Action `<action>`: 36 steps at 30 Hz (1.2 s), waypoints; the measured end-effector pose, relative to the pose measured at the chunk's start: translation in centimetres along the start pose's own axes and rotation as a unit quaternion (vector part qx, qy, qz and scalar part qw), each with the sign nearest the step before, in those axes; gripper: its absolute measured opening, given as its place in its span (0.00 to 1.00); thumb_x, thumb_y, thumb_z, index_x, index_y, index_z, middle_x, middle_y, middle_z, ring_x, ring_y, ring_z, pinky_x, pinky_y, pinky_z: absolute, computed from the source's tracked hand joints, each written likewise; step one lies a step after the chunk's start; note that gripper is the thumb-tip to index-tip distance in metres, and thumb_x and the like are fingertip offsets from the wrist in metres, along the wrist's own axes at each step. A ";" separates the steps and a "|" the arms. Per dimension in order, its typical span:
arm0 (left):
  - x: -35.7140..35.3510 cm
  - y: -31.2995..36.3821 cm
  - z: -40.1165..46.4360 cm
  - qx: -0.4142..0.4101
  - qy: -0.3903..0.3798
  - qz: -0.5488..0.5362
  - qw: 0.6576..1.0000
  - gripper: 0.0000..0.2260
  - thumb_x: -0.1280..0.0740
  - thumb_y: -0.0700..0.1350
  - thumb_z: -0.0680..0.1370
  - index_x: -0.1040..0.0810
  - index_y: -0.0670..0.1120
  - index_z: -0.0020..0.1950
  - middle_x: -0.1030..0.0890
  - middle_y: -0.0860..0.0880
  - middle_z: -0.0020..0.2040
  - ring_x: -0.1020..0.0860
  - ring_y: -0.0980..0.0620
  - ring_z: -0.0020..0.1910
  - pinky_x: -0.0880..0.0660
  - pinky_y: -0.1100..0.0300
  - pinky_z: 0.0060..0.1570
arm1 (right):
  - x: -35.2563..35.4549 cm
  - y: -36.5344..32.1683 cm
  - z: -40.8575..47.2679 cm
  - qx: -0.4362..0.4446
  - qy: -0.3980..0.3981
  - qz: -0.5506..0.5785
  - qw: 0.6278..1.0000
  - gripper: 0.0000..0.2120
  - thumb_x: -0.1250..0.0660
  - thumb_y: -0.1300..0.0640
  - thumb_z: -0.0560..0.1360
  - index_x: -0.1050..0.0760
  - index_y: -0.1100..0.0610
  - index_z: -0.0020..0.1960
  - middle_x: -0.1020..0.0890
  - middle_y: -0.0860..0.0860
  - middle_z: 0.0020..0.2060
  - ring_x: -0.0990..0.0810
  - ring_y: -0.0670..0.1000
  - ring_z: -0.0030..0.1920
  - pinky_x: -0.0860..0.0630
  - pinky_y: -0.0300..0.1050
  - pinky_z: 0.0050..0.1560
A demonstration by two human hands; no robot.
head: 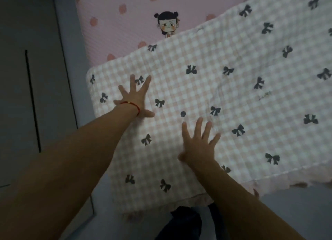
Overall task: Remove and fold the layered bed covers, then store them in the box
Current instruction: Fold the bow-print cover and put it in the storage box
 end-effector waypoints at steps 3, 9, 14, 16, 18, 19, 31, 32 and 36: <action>-0.3 -0.2 1.6 0.026 -0.054 -0.011 0.998 0.66 0.17 0.56 0.63 0.77 0.75 0.66 0.84 0.53 0.71 0.69 0.29 0.75 0.48 0.18 0.64 | -0.2 -0.7 0.4 -0.019 0.005 -0.019 1.000 0.55 0.30 0.38 0.74 0.68 0.49 0.80 0.71 0.69 0.75 0.69 0.77 0.74 0.61 0.84 0.67; -0.4 0.6 2.2 0.022 -0.038 -0.026 0.999 0.68 0.17 0.57 0.60 0.77 0.72 0.69 0.84 0.51 0.71 0.72 0.28 0.73 0.53 0.17 0.63 | 0.1 -1.6 1.1 -0.054 -0.016 -0.020 0.998 0.51 0.29 0.47 0.76 0.65 0.52 0.82 0.69 0.71 0.75 0.71 0.78 0.73 0.61 0.86 0.65; -1.0 0.9 2.9 0.012 -0.057 -0.027 0.998 0.70 0.16 0.55 0.60 0.78 0.69 0.70 0.85 0.48 0.69 0.72 0.26 0.73 0.53 0.17 0.62 | -0.2 -1.2 1.3 -0.074 0.007 -0.015 0.997 0.49 0.26 0.49 0.73 0.53 0.53 0.82 0.60 0.70 0.78 0.64 0.77 0.75 0.58 0.85 0.66; -1.2 0.8 3.3 0.004 -0.061 -0.017 0.998 0.70 0.17 0.56 0.61 0.79 0.68 0.70 0.86 0.46 0.68 0.71 0.26 0.72 0.53 0.17 0.62 | -0.3 -1.7 1.7 -0.095 0.009 -0.033 0.995 0.50 0.28 0.47 0.75 0.60 0.53 0.82 0.64 0.70 0.77 0.67 0.78 0.74 0.60 0.85 0.65; -1.2 0.6 3.5 -0.026 -0.064 -0.013 0.998 0.69 0.17 0.56 0.61 0.79 0.67 0.70 0.85 0.44 0.69 0.72 0.25 0.72 0.53 0.17 0.62 | -0.7 -2.1 1.4 -0.111 0.010 -0.040 0.993 0.48 0.34 0.48 0.79 0.70 0.52 0.80 0.71 0.70 0.75 0.72 0.77 0.73 0.62 0.85 0.65; -1.4 0.4 3.6 -0.043 -0.064 -0.013 0.997 0.69 0.18 0.56 0.62 0.79 0.67 0.70 0.85 0.44 0.69 0.72 0.24 0.71 0.53 0.18 0.63 | -0.9 -2.2 1.4 -0.115 0.012 -0.042 0.992 0.48 0.35 0.50 0.80 0.72 0.52 0.79 0.72 0.69 0.74 0.73 0.77 0.72 0.61 0.85 0.65; -1.8 -1.1 5.7 -0.090 -0.014 0.088 0.992 0.72 0.22 0.71 0.57 0.85 0.61 0.67 0.80 0.32 0.71 0.60 0.24 0.76 0.45 0.28 0.72 | -8.8 -17.9 -6.8 -0.434 0.291 0.200 0.829 0.40 0.41 0.73 0.73 0.44 0.51 0.82 0.44 0.60 0.81 0.45 0.63 0.80 0.45 0.77 0.71; -1.5 -1.5 5.7 -0.120 -0.021 0.104 0.987 0.71 0.23 0.72 0.57 0.86 0.63 0.65 0.80 0.33 0.71 0.58 0.25 0.76 0.43 0.29 0.72 | -10.9 -21.0 -8.5 -0.488 0.308 0.280 0.767 0.36 0.39 0.66 0.74 0.41 0.53 0.81 0.39 0.60 0.79 0.40 0.62 0.79 0.39 0.73 0.72; 2.4 -4.4 4.3 -0.240 -0.045 0.095 0.965 0.56 0.22 0.58 0.69 0.62 0.57 0.81 0.60 0.38 0.81 0.48 0.34 0.79 0.39 0.37 0.74 | -15.6 -27.9 -11.2 -0.602 0.342 0.579 0.430 0.32 0.31 0.45 0.72 0.32 0.61 0.71 0.24 0.64 0.64 0.25 0.66 0.64 0.26 0.63 0.64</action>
Point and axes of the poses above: each hand's wrist, its own z-axis towards the middle knuckle, its own x-axis out of the back of the hand, y = z × x, the point moved 2 cm from there along z, towards the middle knuckle
